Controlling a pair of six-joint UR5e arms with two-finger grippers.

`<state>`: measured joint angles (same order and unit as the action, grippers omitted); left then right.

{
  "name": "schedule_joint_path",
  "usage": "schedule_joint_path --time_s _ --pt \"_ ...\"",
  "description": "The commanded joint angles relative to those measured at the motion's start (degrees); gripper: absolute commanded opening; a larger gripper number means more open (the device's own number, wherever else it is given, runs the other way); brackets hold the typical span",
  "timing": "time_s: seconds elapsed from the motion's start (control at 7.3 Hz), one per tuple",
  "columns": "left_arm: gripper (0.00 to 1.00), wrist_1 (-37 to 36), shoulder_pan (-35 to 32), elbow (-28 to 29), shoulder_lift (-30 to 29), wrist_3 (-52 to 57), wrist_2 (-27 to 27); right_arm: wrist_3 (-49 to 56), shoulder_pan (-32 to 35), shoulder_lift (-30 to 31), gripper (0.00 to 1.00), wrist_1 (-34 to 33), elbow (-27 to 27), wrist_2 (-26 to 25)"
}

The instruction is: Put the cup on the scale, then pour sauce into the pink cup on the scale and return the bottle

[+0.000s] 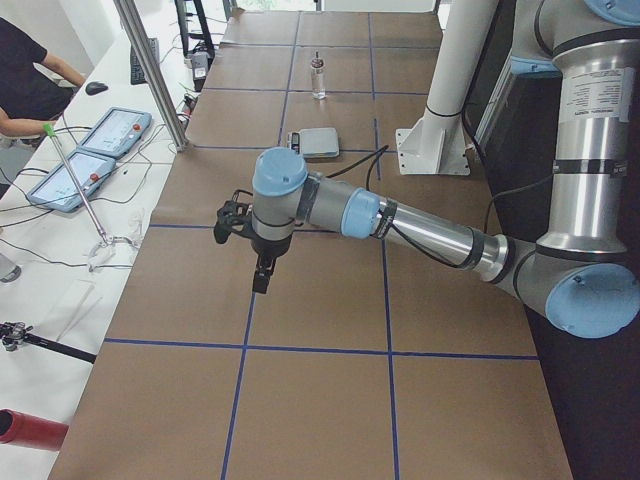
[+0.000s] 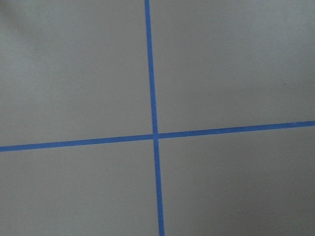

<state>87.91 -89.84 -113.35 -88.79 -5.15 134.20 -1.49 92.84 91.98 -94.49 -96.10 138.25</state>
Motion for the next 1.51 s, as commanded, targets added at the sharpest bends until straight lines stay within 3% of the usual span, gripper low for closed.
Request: schedule_joint_path --time_s 0.0,0.27,0.41,0.55,0.68,1.1,1.37 --pt "1.0 0.2 5.8 -11.9 -1.9 -2.3 0.6 0.1 0.1 -0.4 1.0 0.0 -0.3 0.0" --pt "1.0 6.6 15.2 -14.3 -2.1 -19.4 0.9 0.1 0.0 -0.4 1.0 0.0 -0.7 0.0" --pt "1.0 8.8 22.5 -13.8 -2.2 -36.9 0.3 0.2 0.0 -0.4 1.0 0.0 -0.4 0.0" --pt "1.0 9.6 25.2 -12.5 -3.6 -45.6 -1.7 0.3 0.0 -0.4 1.0 0.0 -0.3 -0.1" --pt "1.0 9.6 29.6 -11.4 -4.9 -46.0 -6.8 0.6 0.1 -0.4 1.0 0.0 -0.6 -0.1" --pt "1.0 10.6 37.8 -9.3 -4.8 -51.2 -9.5 0.9 0.1 -0.4 1.0 0.0 -0.9 0.0" --pt "1.0 11.0 40.5 -5.4 -5.2 -54.2 -15.1 0.4 0.0 -0.6 1.0 0.0 -1.3 -0.2"
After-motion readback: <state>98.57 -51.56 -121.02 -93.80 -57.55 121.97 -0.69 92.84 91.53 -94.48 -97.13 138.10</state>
